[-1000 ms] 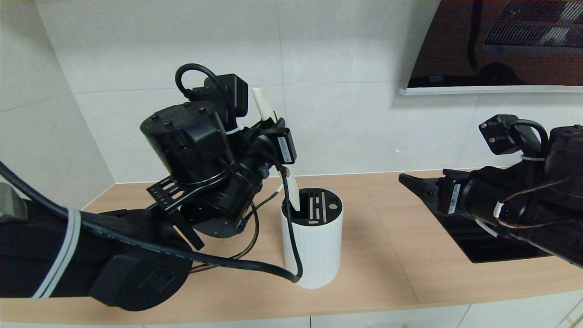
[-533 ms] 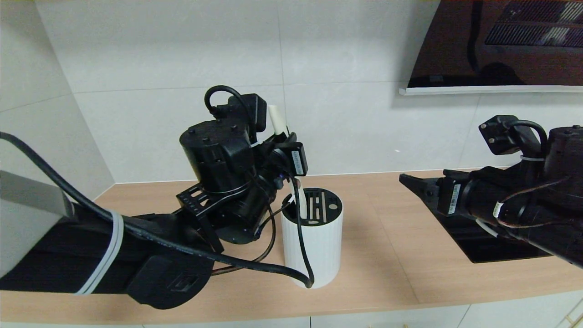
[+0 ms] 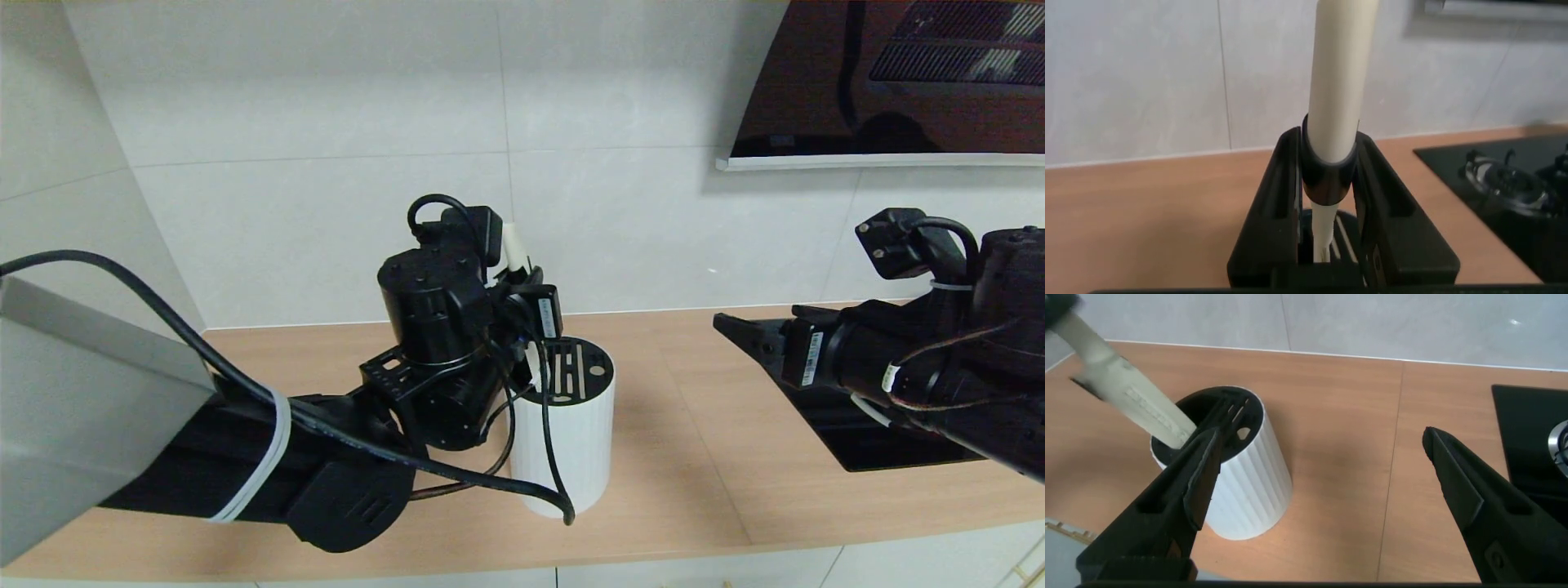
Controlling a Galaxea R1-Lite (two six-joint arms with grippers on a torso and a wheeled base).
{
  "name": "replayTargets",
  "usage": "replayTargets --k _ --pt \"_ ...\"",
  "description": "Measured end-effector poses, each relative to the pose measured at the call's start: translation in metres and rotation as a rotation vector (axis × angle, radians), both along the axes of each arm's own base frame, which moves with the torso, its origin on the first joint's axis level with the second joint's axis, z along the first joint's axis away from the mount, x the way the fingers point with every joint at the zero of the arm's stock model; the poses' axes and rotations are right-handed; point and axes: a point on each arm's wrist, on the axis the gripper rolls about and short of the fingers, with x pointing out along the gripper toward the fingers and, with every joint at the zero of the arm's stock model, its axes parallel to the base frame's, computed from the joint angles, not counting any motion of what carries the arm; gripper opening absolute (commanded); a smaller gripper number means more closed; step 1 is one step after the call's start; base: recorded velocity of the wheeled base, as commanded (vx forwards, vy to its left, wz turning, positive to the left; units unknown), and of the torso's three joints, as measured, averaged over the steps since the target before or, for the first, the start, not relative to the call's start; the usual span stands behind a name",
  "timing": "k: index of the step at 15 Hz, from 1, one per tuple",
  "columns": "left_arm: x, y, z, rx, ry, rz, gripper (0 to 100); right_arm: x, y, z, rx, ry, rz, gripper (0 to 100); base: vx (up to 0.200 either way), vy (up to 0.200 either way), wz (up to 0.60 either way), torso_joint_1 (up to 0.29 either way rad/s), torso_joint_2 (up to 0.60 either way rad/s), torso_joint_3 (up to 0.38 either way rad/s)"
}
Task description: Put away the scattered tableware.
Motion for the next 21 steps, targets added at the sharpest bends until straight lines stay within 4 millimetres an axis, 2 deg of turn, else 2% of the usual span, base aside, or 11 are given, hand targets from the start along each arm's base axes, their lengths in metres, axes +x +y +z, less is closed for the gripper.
replayTargets --k 9,16,17,21 --pt "0.011 -0.01 -0.038 0.065 0.079 0.001 0 0.0 0.0 -0.001 -0.002 0.003 0.0 100 0.0 0.0 0.0 0.0 0.0 0.0" --pt "0.012 -0.011 -0.047 0.081 0.1 0.003 0 0.0 0.0 -0.002 -0.004 0.005 0.0 100 0.0 0.0 0.0 0.0 0.0 0.0" --pt "0.012 -0.011 -0.047 0.08 0.101 0.004 100 0.0 0.0 -0.002 -0.004 0.005 0.0 100 0.0 0.0 0.0 0.0 0.0 0.0" --pt "0.012 -0.011 -0.047 0.079 0.101 0.005 100 0.0 0.0 -0.002 -0.005 0.005 0.002 100 0.0 0.0 0.0 0.0 0.0 0.0"
